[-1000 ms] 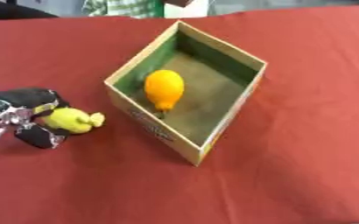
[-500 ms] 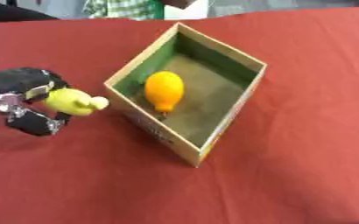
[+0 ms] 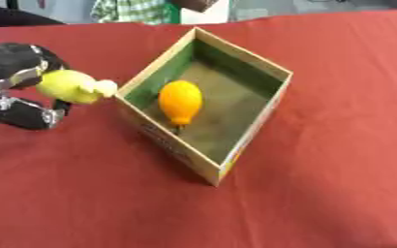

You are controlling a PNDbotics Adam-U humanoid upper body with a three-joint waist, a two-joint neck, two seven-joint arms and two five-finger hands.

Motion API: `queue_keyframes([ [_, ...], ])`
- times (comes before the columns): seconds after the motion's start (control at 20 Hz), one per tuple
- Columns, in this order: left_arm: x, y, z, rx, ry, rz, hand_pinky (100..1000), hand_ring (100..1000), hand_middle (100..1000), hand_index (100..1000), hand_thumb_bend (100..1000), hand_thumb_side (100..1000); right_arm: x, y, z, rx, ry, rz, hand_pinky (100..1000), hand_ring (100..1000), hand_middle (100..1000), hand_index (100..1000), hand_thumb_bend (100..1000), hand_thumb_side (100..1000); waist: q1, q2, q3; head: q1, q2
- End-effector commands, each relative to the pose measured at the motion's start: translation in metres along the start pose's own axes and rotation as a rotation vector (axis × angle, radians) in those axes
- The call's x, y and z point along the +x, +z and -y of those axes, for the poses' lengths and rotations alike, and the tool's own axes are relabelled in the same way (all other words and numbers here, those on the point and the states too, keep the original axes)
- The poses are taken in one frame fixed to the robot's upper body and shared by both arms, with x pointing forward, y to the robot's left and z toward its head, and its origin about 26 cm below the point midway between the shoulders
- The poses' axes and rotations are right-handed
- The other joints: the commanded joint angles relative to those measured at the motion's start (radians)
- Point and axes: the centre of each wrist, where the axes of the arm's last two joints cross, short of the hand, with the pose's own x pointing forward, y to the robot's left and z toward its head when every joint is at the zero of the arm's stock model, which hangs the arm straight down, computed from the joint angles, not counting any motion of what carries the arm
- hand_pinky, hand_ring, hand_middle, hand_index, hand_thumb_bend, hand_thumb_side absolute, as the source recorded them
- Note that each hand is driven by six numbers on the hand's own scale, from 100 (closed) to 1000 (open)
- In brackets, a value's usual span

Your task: Pick up objects on the table and place them in the box.

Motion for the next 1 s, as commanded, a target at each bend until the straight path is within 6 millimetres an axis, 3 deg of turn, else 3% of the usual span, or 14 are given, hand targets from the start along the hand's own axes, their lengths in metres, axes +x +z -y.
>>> queue_keyframes([
  [0.05,0.006,0.008,-0.027,0.112,-0.024,0.016,461,597,596,681,100,274,0.007,-0.003,0.005,-0.008,0.014,0.028,806,802,763,925,100,1000,0.000,-0.025,0.000,-0.005,0.006],
  [0.45,0.043,-0.023,-0.057,0.245,0.033,0.186,447,578,562,633,100,290,0.011,-0.006,0.002,-0.002,-0.012,0.046,806,805,761,925,100,998,-0.003,-0.034,-0.015,0.008,0.011],
  [0.8,0.077,-0.055,-0.063,0.298,0.033,0.302,442,567,546,614,100,300,0.014,-0.009,0.002,-0.014,-0.027,0.050,805,802,759,927,100,998,-0.008,-0.034,-0.029,0.017,0.018],
  [1.0,0.101,-0.071,-0.058,0.300,-0.013,0.353,440,565,551,620,100,297,0.016,-0.010,0.000,-0.012,-0.039,0.060,805,802,759,926,100,996,-0.011,-0.034,-0.030,0.034,0.017],
])
